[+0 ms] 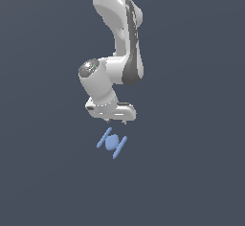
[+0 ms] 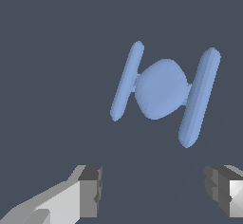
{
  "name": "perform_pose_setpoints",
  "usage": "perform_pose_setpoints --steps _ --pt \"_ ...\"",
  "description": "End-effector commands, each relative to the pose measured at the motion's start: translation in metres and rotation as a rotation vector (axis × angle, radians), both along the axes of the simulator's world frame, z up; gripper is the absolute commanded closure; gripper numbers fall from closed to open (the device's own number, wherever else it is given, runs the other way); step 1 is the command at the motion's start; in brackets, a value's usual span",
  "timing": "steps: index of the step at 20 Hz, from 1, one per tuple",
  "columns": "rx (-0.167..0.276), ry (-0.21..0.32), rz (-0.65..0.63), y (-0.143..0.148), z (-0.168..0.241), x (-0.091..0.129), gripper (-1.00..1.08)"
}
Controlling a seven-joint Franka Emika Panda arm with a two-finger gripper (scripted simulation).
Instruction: Pick up the object and move it to a goal position.
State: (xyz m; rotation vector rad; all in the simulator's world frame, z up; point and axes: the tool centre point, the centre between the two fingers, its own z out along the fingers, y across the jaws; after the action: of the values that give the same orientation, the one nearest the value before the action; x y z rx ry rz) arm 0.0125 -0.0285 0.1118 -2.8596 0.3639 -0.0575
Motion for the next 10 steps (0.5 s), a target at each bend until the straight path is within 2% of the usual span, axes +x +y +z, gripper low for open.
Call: perform_pose_setpoints --steps 1,10 --pt "0.043 -0.017 -0.058 -0.008 -0.009 0.005 -0.60" --pt "0.167 -0.071 -0.260 -0.040 -0.038 0.015 -0.60"
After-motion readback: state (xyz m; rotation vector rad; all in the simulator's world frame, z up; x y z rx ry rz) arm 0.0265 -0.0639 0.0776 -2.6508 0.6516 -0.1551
